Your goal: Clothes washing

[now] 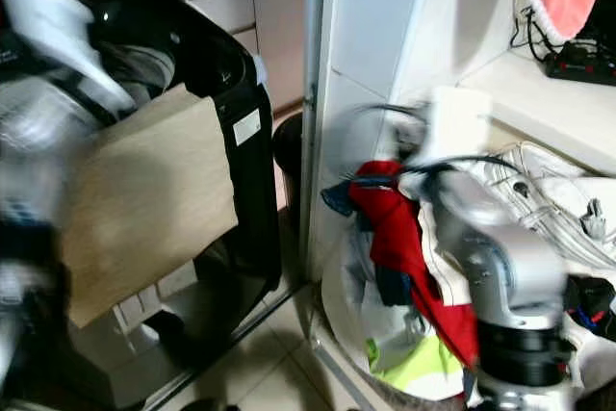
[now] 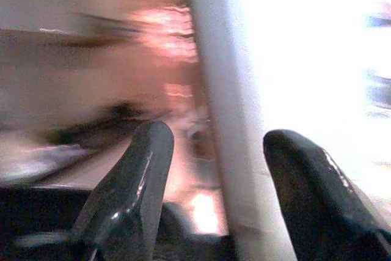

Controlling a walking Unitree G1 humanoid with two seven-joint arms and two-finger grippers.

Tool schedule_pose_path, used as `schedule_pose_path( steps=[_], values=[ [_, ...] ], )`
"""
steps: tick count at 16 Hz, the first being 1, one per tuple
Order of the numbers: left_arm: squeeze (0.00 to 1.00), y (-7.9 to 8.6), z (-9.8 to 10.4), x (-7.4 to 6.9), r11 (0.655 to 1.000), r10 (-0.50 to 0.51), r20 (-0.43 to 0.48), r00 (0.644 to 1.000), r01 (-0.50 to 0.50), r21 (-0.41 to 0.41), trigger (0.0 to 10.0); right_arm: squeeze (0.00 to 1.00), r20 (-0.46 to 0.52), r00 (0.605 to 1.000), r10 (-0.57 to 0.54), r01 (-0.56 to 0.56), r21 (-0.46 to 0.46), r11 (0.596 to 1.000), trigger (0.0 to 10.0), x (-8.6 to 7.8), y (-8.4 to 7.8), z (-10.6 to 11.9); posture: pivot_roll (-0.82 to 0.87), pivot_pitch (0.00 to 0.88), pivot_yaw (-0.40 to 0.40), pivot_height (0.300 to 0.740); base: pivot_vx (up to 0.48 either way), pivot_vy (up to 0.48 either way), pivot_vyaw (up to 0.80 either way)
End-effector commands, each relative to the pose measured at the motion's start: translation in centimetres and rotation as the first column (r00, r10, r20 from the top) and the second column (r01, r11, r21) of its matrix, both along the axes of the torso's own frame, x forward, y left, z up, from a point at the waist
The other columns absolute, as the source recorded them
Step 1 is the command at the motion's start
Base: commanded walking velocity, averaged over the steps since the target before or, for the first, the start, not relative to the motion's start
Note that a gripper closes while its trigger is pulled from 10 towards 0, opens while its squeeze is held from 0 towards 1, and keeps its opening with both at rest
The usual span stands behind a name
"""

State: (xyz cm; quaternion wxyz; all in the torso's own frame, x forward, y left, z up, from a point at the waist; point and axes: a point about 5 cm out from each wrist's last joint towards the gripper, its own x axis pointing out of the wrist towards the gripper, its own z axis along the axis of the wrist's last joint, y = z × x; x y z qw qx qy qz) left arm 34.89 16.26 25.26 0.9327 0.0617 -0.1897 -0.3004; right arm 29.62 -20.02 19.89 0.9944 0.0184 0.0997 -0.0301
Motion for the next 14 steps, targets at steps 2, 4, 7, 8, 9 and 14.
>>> schedule_pose_path(
  steps=[2, 4, 7, 8, 9, 14],
  values=[
    [0.0, -4.0, -1.1, -2.3, 0.968, -0.242, -0.035, 0.97, 0.243, 0.055, 10.0, 1.0, -0.072, 0.991, -0.112, 0.101, -0.134, 0.986, 10.0, -0.8, -2.7, -1.1, -0.1, 0.0, 0.049, 0.74, 0.0, 0.0, 0.0],
    [0.0, -5.0, -1.7, -3.2, 0.946, -0.313, -0.065, 0.947, 0.317, 0.063, 10.0, 1.0, -0.097, 0.983, -0.156, 0.137, -0.173, 0.975, 10.0, -1.3, -3.7, -1.3, -0.1, 0.0, 0.056, 0.74, 0.0, 0.0, 0.0],
    [0.0, -6.3, -3.3, -5.2, 0.894, -0.423, -0.149, 0.894, 0.439, 0.093, 10.0, 1.0, -0.103, 0.934, -0.343, 0.319, -0.197, 0.927, 10.0, -2.5, -6.8, -1.8, -0.12, 0.0, 0.068, 0.74, 0.0, 0.0, 0.0],
    [0.0, -6.5, -3.6, -5.8, 0.878, -0.451, -0.178, 0.874, 0.471, 0.089, 10.0, 1.0, -0.108, 0.912, -0.395, 0.369, -0.2, 0.908, 10.0, -2.8, -7.7, -2.0, -0.12, 0.0, 0.068, 0.74, 0.0, 0.0, 0.0],
    [0.0, -6.6, -3.8, -6.2, 0.863, -0.472, -0.201, 0.859, 0.496, 0.093, 10.0, 1.0, -0.118, 0.891, -0.438, 0.406, -0.226, 0.886, 10.0, -3.3, -8.7, -2.2, -0.12, 0.0, 0.066, 0.74, 0.0, 0.0, 0.0],
    [0.0, -6.7, -4.2, -7.5, 0.825, -0.518, -0.267, 0.813, 0.557, 0.095, 10.0, 0.14, -0.193, 0.889, -0.414, 0.348, -0.303, 0.887, 10.0, -4.4, -11.9, -2.3, -0.11, 0.0, 0.06, 0.74, 0.0, 0.0, 0.0]
  ],
)
